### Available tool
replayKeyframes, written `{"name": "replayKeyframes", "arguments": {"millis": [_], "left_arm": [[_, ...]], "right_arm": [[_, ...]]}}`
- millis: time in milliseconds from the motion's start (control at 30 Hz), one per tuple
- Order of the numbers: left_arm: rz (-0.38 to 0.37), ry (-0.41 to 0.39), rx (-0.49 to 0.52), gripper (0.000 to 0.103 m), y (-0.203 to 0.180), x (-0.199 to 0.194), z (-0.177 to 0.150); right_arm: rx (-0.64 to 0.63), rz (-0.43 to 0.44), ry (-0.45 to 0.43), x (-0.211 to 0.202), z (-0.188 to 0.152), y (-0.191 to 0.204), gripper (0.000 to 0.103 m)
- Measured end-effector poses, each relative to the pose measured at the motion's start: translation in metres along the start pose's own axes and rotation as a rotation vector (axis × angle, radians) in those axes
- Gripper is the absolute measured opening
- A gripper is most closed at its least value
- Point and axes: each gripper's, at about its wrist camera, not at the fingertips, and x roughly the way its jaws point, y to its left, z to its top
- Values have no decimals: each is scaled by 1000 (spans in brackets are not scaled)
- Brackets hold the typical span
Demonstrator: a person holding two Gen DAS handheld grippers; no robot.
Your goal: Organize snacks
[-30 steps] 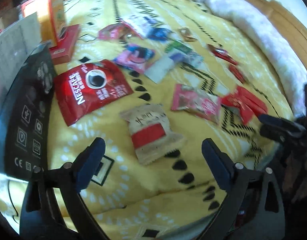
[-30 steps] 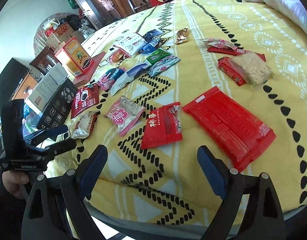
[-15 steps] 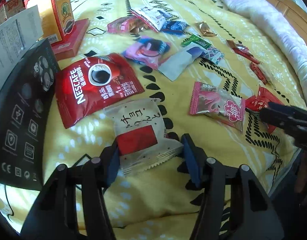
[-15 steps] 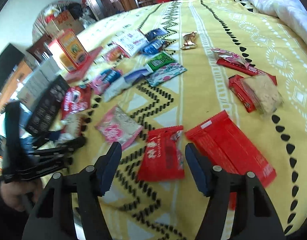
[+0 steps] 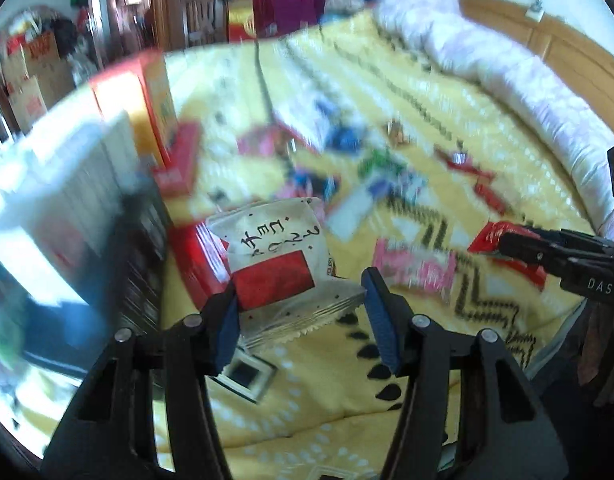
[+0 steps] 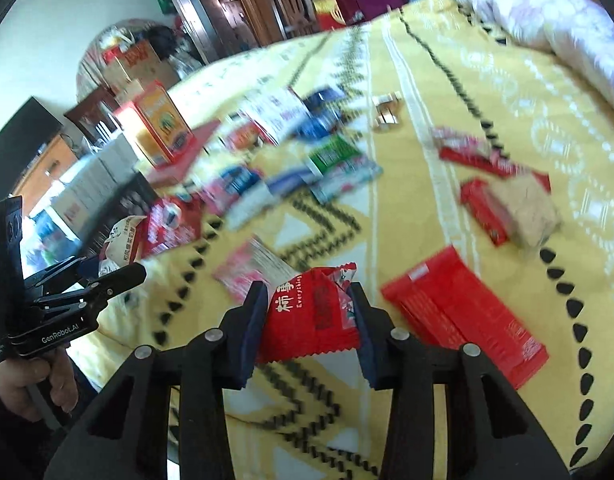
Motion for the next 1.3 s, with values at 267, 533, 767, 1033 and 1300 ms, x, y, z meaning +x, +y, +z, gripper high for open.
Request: {"name": "replayKeyframes", "arguments": {"millis": [267, 533, 767, 1033, 1300], "left_arm": [[66, -135, -52, 57, 44, -53, 24], [179, -204, -171, 57, 116, -96, 31], [281, -250, -304, 57, 192, -132, 33], [370, -290, -422, 57, 267, -165, 23], [422, -262, -483, 57, 308, -161, 4]], "right_arm": [[-114, 31, -116, -33, 43, 59, 43], [-242, 126, -195, -44, 95, 145, 42], [-330, 276, -246, -43, 139, 242, 42], [-366, 442, -207, -21, 173, 350, 42], [-412, 525, -142, 9, 167, 441, 42]]}}
